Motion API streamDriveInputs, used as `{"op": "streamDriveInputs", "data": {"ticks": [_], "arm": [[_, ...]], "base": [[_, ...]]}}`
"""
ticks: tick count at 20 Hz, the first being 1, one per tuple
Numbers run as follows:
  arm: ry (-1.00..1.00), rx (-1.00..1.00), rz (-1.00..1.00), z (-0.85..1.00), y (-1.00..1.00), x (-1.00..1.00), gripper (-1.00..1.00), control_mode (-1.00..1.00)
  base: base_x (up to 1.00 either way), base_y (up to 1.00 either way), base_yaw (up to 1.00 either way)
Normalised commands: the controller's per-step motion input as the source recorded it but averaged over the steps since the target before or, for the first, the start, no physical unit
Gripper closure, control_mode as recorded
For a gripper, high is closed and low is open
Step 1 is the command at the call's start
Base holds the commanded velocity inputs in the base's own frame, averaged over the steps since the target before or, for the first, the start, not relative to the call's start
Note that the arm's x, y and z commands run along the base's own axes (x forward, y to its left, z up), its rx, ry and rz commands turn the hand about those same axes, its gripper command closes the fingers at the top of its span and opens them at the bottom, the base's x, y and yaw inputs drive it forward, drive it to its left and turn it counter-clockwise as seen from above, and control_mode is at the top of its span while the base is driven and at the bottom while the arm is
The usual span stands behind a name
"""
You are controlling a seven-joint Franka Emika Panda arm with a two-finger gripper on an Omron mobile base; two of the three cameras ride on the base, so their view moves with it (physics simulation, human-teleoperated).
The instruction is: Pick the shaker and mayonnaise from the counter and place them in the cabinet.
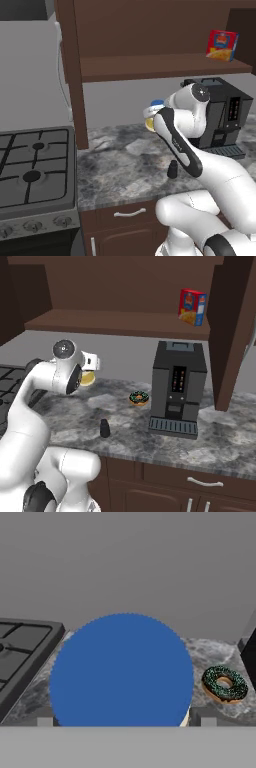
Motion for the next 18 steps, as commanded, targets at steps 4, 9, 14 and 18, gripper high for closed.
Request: {"op": "streamDriveInputs", "data": {"ticks": [4,9,14,18], "arm": [[0.00,0.00,0.00,0.49,0.01,-0.22,1.00,-1.00],[0.00,0.00,0.00,0.81,0.00,-0.37,1.00,-1.00],[-0.08,-0.01,-0.01,0.92,0.00,-0.20,1.00,-1.00],[-0.14,-0.03,0.00,0.94,0.00,-0.01,1.00,-1.00]], "base": [[0.00,0.00,0.00],[0.00,0.00,0.00],[0.00,0.00,0.00],[0.00,0.00,0.00]]}}
